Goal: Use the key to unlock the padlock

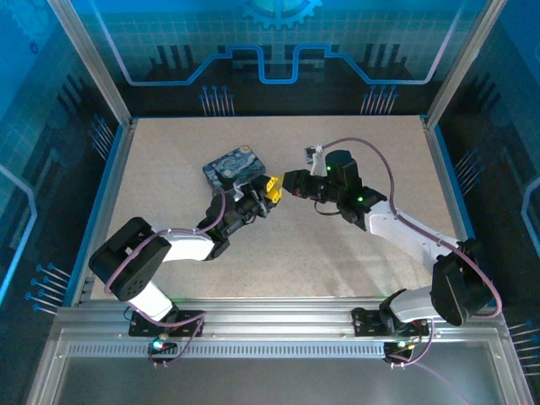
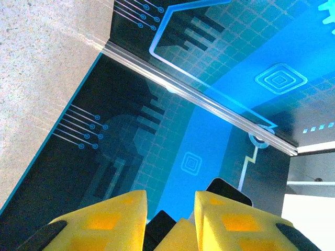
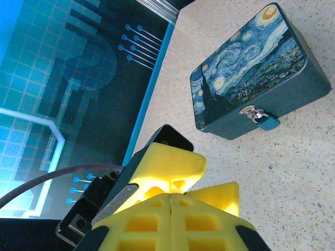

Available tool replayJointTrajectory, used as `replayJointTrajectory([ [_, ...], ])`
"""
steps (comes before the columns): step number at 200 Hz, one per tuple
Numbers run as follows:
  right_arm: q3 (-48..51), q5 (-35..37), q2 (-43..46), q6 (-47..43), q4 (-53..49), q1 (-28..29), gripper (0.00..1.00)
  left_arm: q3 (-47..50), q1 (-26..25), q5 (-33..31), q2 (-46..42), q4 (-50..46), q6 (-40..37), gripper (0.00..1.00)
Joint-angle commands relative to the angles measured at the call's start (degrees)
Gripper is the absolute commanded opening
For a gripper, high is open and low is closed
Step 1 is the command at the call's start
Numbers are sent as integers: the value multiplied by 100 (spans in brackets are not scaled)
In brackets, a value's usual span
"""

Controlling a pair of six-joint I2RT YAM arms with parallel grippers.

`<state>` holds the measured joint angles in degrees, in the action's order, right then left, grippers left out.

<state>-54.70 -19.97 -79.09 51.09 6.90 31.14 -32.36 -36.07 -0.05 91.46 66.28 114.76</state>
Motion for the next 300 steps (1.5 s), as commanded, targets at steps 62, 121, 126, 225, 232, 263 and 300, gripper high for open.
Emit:
replayJointTrajectory([
  [62,-191,3,-132,-150,20,85,0,-78,-92,-82,117,391,484,44],
  [121,-103,10,-152,-148,20,77,0,-82,-101,-99,187,489,521,42],
  [126,-95,10,-150,-147,20,81,0,-78,-101,-91,188,491,521,41],
  [225,-33,68,-32,-170,-74,75,0,-69,-101,-103,258,585,537,21],
  [232,-35,65,-21,-169,-74,72,0,-69,-101,-109,258,581,539,19],
  [263,-32,80,11,-164,-84,68,0,-83,-101,-99,302,633,530,9],
  [300,-4,115,70,-167,-92,51,0,-95,-97,-80,337,673,461,0],
])
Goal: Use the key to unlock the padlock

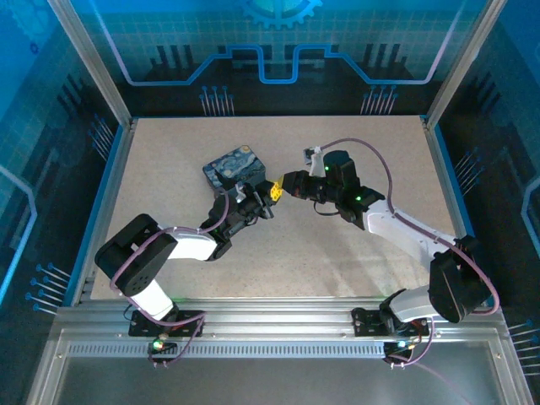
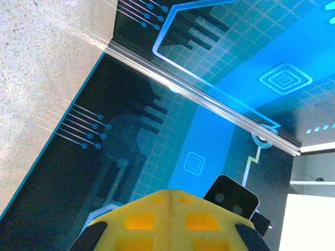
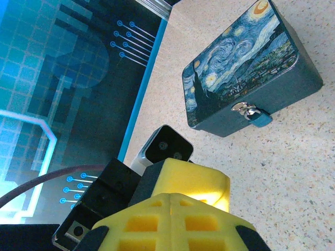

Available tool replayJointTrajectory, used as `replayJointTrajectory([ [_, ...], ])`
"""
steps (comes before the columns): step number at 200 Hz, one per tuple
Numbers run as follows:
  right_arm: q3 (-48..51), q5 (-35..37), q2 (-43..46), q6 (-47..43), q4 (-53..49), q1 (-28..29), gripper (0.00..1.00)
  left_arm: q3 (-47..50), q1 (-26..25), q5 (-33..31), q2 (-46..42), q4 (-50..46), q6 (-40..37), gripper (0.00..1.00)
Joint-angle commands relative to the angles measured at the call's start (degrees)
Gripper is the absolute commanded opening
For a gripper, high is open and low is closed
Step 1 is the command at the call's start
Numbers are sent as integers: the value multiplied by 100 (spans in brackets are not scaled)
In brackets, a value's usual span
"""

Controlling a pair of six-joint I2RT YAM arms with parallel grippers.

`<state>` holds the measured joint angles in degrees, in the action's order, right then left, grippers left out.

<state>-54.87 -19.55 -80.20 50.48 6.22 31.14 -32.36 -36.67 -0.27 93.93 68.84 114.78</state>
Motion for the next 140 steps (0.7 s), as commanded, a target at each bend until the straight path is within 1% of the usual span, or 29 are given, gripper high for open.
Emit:
replayJointTrajectory([
  [1,17,74,185,-103,-20,51,0,-95,-40,-59,90,414,454,0],
  [16,38,79,215,-93,-15,42,0,-98,-37,-51,90,426,392,0],
  [27,71,74,241,-91,6,32,2,-98,-36,-51,99,442,291,0],
  [56,293,94,458,-78,183,-32,22,-154,-39,-4,74,406,-110,0],
  [78,416,71,665,-84,288,-132,32,-244,-17,81,6,231,-558,0],
  [89,636,28,786,-116,357,-197,38,-296,10,164,-74,15,-787,0],
  [93,665,6,826,-142,369,-217,40,-317,24,187,-116,-75,-1069,0],
  [115,762,-87,1073,-560,105,-363,47,-422,107,339,-376,-787,-1875,0],
  [129,770,-211,1250,-1013,-154,-487,52,-549,201,584,-592,-1461,-2363,0],
  [140,719,-270,1358,-1395,-477,-582,53,-703,298,783,-765,-2076,-2841,0],
])
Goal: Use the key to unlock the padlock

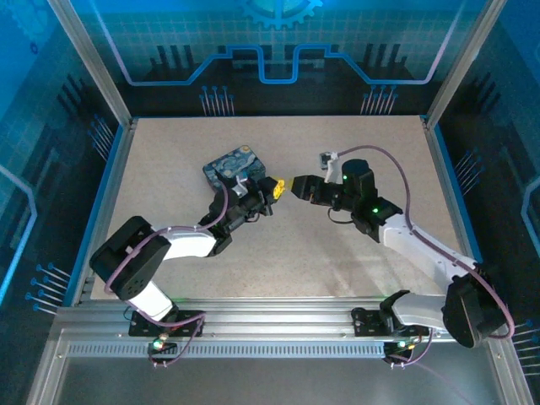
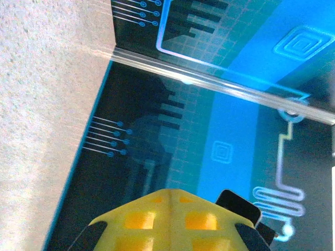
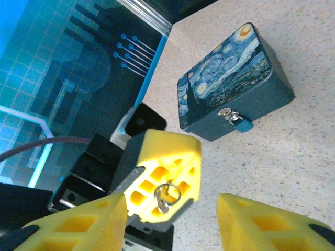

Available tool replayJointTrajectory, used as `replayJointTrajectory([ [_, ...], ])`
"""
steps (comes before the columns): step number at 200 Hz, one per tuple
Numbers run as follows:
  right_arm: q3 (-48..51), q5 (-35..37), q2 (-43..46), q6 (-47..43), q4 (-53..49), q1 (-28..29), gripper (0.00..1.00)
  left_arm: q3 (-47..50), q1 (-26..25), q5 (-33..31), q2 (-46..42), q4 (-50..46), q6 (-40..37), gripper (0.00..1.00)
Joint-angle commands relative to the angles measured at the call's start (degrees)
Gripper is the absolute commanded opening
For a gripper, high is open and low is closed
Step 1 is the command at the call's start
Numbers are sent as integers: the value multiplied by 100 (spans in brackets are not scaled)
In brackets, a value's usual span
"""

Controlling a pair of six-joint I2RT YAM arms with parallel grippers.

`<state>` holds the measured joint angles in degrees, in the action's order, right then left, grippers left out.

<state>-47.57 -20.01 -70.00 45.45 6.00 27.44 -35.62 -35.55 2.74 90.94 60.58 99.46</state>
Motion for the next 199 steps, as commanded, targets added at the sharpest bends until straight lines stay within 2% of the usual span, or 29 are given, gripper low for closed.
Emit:
replayJointTrajectory([
  [1,-22,-228,346,-926,-492,-217,53,-390,196,512,-482,-1312,-1352,0],
  [13,-106,-341,419,-1325,-828,-319,54,-595,253,681,-730,-2119,-1968,0],
  [36,-36,-710,450,-1616,-894,-396,54,-1253,251,684,-1297,-4523,-3633,0],
  [63,102,-944,324,-1648,-737,-389,54,-1961,199,15,-1676,-6672,-5166,0],
  [95,181,-1007,124,-1604,-458,-303,53,-2748,61,-715,-1528,-8326,-6403,0],
  [117,443,-873,61,-1502,90,-204,52,-3221,-334,-1839,-1309,-9068,-7046,0],
  [156,807,-853,-78,-1353,1267,-6,51,-3820,-917,-3231,-836,-9571,-7709,0],
  [199,1353,-811,-225,-1091,2816,187,51,-3804,-963,-3061,-915,-9250,-7614,0],
])
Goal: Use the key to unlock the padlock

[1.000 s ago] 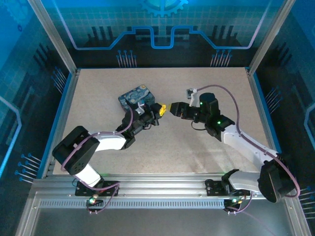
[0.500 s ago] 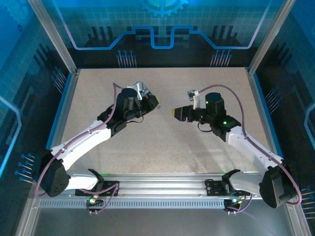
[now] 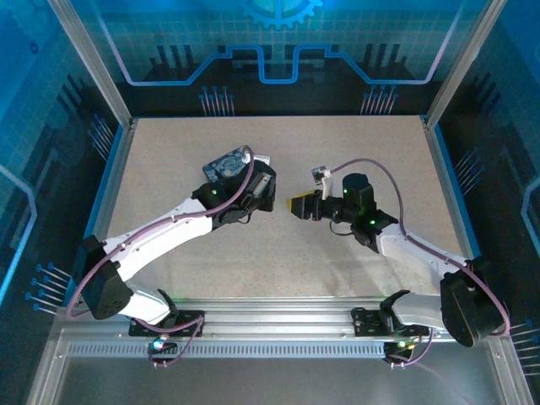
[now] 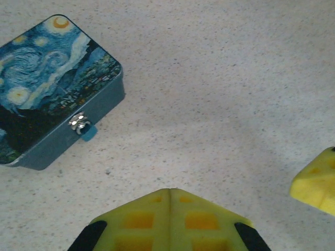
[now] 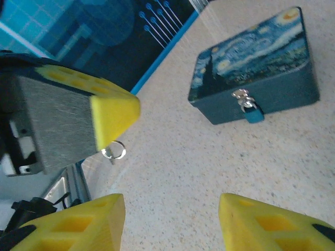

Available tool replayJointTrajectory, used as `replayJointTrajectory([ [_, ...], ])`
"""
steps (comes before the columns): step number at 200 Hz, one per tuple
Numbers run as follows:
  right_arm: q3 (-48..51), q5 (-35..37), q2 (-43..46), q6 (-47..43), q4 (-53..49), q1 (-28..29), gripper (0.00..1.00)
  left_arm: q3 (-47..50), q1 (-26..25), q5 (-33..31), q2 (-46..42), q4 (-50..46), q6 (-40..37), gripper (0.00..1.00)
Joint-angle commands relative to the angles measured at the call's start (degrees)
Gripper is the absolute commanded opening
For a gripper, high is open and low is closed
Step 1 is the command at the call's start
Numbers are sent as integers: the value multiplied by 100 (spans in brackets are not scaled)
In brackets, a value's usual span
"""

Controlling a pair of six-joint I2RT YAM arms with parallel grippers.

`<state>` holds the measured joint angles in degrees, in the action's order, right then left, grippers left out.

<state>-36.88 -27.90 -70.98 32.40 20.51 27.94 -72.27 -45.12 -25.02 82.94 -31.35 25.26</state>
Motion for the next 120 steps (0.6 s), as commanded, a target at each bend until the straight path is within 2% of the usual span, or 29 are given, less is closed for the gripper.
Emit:
replayJointTrajectory([
  [1,300,-22,-135,223,1365,144,51,-138,-10,-276,-117,-52,-191,0],
  [44,379,-142,-536,285,2346,513,51,9,4,271,-317,379,197,0],
  [73,301,-89,-737,273,2471,653,52,-13,3,532,-343,503,313,0],
  [120,169,-172,-929,320,2634,752,52,-37,3,561,-305,489,323,0],
])
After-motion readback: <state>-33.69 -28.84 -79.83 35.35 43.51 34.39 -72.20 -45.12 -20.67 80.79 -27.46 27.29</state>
